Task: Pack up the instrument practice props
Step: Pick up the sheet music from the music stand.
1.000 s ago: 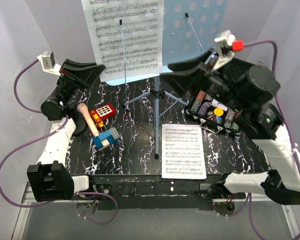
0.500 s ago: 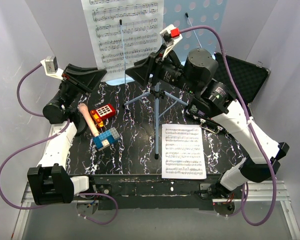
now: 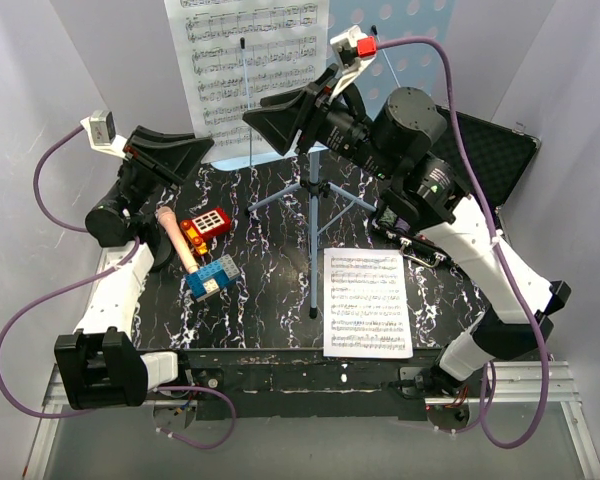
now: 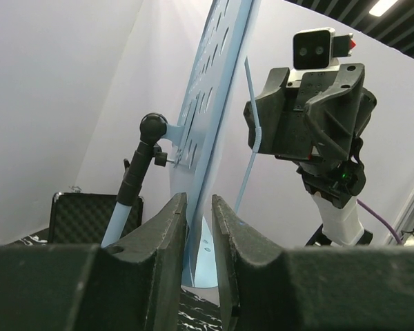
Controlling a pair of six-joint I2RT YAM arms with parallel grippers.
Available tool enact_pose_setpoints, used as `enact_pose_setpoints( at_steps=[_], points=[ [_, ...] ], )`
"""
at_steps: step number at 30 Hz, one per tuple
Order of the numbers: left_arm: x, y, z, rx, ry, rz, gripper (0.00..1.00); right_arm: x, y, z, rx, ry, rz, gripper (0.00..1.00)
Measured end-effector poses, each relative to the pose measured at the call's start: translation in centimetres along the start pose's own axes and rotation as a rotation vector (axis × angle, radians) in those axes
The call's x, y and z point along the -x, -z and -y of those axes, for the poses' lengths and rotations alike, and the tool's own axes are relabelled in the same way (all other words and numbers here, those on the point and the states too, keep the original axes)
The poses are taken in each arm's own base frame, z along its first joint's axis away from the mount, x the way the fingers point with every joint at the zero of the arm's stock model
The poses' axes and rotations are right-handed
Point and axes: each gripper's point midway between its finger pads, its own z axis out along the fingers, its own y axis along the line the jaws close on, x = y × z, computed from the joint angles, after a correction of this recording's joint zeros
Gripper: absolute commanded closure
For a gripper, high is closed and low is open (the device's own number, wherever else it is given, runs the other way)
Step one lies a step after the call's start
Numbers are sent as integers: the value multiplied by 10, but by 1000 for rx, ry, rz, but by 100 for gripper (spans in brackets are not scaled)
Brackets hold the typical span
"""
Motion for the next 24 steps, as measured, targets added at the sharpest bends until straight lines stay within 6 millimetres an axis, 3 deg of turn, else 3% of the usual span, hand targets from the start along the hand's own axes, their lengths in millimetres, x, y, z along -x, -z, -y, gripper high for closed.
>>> enact_pose_setpoints(
  at_steps=[8,11,14,18,24],
  points=[
    [4,-4,5,-14,-11,0,78,-13,-21,6,-1,-28,-16,47],
    [4,-4,4,-14,-11,0,77,-19,-24,8,-5,-35,-27,52],
    [4,-4,4,-14,-13,0,72,-21,-26,9,-6,-40,-29,54],
    [4,-4,5,-15,-19,0,57,-17,-26,7,1,-44,-12,54],
    [5,-4,7,-18,-25,2,58,-10,-27,4,10,-45,14,57]
  ],
)
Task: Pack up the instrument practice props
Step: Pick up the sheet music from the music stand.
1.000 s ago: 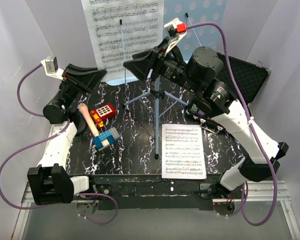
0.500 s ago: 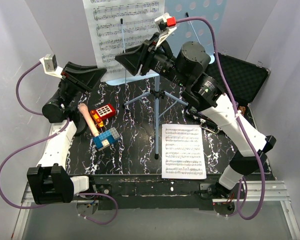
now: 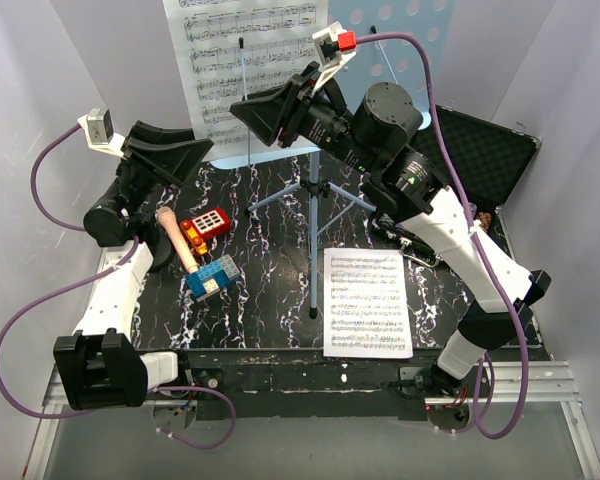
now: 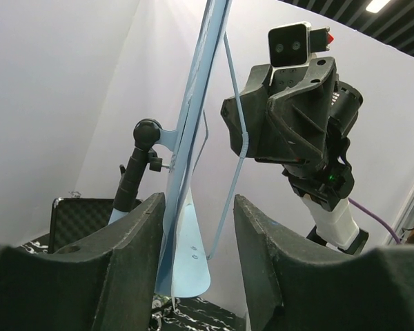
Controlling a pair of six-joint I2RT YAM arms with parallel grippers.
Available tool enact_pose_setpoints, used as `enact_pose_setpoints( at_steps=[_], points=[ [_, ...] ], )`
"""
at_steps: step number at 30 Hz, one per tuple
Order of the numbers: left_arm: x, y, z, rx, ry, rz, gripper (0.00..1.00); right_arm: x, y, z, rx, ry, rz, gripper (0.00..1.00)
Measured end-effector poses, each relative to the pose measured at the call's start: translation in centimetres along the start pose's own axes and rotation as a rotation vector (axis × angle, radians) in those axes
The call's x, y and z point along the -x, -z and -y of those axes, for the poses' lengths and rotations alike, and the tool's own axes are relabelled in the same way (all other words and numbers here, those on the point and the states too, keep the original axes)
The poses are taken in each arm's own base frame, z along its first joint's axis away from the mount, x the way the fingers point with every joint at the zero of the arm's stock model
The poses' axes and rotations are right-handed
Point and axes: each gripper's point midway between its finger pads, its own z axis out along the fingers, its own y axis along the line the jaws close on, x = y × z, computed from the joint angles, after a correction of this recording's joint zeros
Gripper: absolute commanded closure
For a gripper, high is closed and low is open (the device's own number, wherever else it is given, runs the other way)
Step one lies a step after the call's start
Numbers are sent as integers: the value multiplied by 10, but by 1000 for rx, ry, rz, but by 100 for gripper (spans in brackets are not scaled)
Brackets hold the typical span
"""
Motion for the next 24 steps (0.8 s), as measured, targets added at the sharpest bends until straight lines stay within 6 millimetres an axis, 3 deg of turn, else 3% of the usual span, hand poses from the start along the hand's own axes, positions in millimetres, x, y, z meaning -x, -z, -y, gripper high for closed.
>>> enact_pose_setpoints(
  at_steps=[4,15,24],
  points=[
    [0,0,0,2,0,1,63,0,0,0,0,0,0,69],
    [6,0,-3,12,-8,15,64,-1,0,1,-4,5,-1,99],
    [16,1,-10,27,-16,41,64,-1,8,2,-13,12,9,99]
  ],
)
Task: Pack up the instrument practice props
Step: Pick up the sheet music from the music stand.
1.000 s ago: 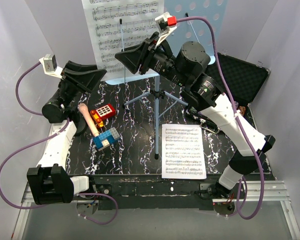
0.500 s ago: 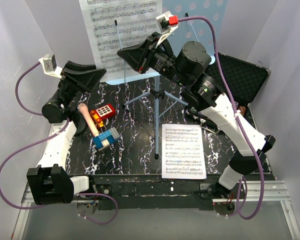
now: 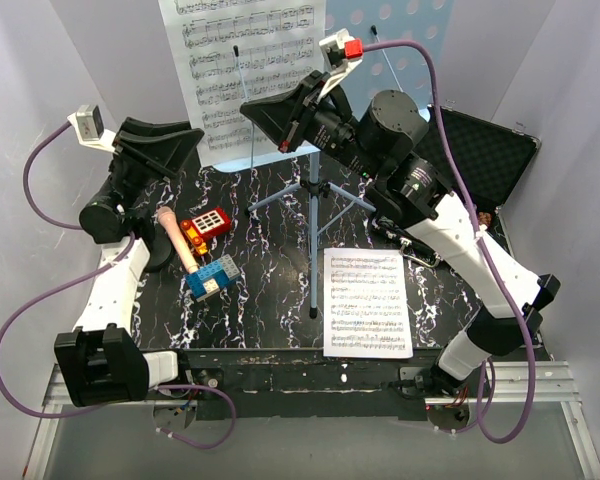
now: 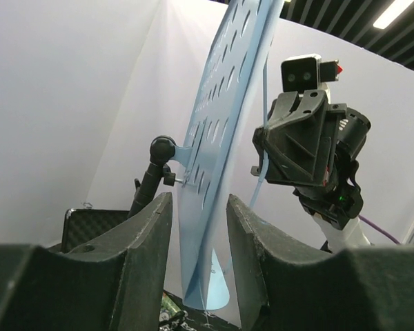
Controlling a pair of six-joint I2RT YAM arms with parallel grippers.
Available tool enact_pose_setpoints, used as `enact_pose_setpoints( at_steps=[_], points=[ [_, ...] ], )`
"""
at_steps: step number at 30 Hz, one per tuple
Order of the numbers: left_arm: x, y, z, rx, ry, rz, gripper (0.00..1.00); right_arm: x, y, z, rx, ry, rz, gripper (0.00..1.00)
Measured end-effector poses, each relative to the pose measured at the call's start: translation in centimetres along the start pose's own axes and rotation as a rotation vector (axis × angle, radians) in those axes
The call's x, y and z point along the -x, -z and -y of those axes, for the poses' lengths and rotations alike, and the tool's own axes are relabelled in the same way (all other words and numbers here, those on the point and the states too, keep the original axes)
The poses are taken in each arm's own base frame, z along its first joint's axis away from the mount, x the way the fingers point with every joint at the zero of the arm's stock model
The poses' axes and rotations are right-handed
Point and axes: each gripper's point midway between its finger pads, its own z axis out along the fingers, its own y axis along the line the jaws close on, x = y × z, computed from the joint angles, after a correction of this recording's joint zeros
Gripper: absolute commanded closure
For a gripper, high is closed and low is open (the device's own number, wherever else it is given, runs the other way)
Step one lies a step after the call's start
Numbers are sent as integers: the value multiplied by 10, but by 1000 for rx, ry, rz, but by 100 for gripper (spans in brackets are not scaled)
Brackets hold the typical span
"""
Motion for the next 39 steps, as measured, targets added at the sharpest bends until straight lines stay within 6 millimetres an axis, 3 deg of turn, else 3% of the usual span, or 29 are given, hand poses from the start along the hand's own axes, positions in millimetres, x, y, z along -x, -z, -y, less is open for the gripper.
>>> enact_pose_setpoints(
  at_steps=[5,10,13,15,26,39],
  points=[
    [9,0,-5,11,7,28,76,0,3,1,-6,5,7,99],
    [13,-1,-4,6,17,43,76,0,6,1,-7,8,15,99],
    [14,-1,-2,2,27,47,87,1,6,1,-6,8,17,99],
    [15,-1,-2,1,35,48,100,1,6,1,-6,8,17,99],
    [16,-3,7,-15,31,53,100,0,7,0,-6,7,15,99],
    [27,-4,12,-13,28,102,100,10,42,-7,11,10,72,99]
  ],
)
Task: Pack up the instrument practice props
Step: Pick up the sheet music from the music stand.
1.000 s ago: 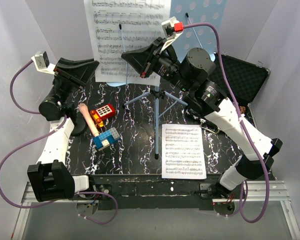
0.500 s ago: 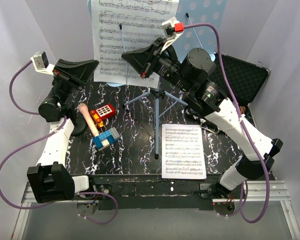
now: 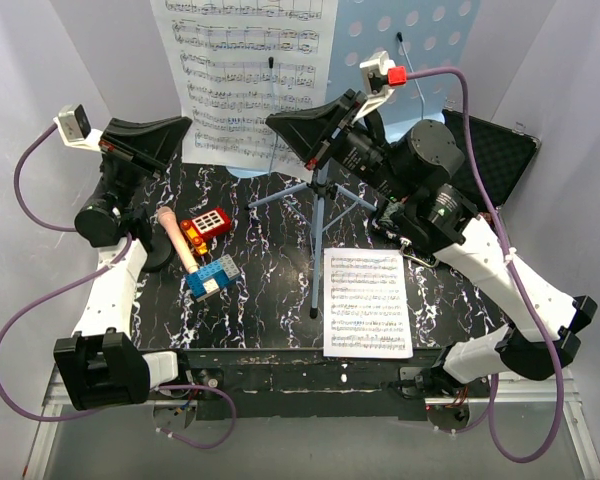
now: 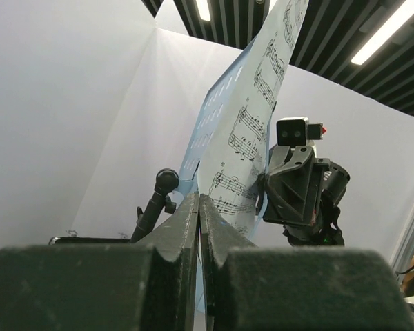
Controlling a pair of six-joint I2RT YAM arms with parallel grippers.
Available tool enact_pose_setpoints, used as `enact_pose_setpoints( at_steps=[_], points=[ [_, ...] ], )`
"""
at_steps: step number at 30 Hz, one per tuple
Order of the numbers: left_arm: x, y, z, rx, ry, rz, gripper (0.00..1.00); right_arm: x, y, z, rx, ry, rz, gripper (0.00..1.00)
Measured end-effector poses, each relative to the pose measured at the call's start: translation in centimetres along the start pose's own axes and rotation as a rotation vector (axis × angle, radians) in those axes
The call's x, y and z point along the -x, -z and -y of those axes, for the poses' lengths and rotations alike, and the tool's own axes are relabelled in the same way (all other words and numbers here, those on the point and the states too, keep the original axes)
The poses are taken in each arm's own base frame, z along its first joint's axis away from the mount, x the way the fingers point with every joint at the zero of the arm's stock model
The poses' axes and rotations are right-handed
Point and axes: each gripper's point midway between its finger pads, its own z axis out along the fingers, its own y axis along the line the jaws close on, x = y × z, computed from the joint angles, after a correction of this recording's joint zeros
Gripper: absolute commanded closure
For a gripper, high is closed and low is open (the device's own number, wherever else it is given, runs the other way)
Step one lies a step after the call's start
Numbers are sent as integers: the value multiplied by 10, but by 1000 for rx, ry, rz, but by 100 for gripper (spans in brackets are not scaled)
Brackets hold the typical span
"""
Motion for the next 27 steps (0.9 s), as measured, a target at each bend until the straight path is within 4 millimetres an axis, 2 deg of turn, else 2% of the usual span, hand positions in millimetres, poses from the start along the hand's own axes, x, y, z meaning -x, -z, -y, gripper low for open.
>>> enact_pose_setpoints(
  at_steps=[10,13,20,27],
  points=[
    [5,1,18,-24,-6,28,100,5,6,0,-11,-22,19,99],
    [5,2,18,-18,-8,37,100,4,6,0,-14,-23,18,99],
    [11,15,-6,56,8,98,100,4,5,2,-21,-22,19,99],
    [22,36,-34,145,59,200,100,4,5,4,-31,-23,22,99]
  ],
)
